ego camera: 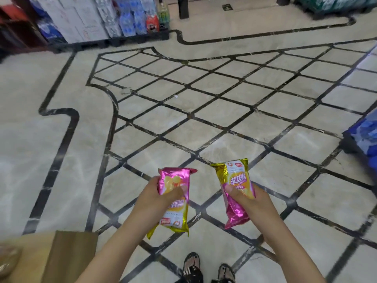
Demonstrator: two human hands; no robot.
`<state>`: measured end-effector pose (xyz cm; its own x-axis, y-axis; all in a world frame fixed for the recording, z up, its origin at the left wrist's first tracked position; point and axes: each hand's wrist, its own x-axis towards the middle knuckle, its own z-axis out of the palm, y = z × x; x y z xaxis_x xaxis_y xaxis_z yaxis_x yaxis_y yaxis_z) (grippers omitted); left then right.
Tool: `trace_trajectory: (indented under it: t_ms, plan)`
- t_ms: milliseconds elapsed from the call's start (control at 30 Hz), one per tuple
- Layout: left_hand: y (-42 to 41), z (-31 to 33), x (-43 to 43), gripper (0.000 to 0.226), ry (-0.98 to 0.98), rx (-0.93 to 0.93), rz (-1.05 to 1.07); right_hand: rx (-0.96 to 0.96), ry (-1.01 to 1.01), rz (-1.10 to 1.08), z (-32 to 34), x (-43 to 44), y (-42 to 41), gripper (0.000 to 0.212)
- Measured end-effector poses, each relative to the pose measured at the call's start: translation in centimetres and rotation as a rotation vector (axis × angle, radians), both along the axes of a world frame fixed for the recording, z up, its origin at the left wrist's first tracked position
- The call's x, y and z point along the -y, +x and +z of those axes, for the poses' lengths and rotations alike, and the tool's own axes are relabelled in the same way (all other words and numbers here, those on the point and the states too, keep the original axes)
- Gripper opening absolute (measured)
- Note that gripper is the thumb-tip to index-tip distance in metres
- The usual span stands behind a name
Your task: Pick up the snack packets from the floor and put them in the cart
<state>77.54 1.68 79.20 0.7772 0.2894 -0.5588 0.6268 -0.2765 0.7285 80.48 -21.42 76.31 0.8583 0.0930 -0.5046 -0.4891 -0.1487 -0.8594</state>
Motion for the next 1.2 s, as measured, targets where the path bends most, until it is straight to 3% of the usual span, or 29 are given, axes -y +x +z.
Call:
trace_trajectory:
  t_ms: [133, 367, 600, 900, 1067, 1200]
  plan:
    - [-3.1, 3.1, 0.5, 0.022, -0.023, 0.091, 0.205, 0.015, -0.03, 0.073, 2.7, 0.0, -1.6, 0.028]
    - [-9.1, 5.5, 2.3, 0.034, -0.026, 0.206, 0.463, 0.08, -0.044, 0.298, 4.9, 1.7, -3.3, 0.023]
    - [-16.5, 4.7, 5.3, 0.032, -0.051, 0.233, 0.759, 0.091, -0.118, 0.508, 3.5, 1.4, -4.3, 0.037]
    - [-30.6, 4.2, 7.1, 0.036, 0.01, 0.287, 1.289, 0.148, -0.162, 0.981, 2.0, -6.0, -10.8, 0.034]
    - [-38.2, 4.5, 9.4, 0.026, 0.018, 0.313, 1.525, 0.188, -0.158, 1.291, 2.8, -9.4, -17.5, 0.027]
    - [-44.5, 4.6, 11.3, 0.045, 0.02, 0.31, 1.673, 0.222, -0.152, 1.471, 3.4, -11.6, -23.7, 0.03]
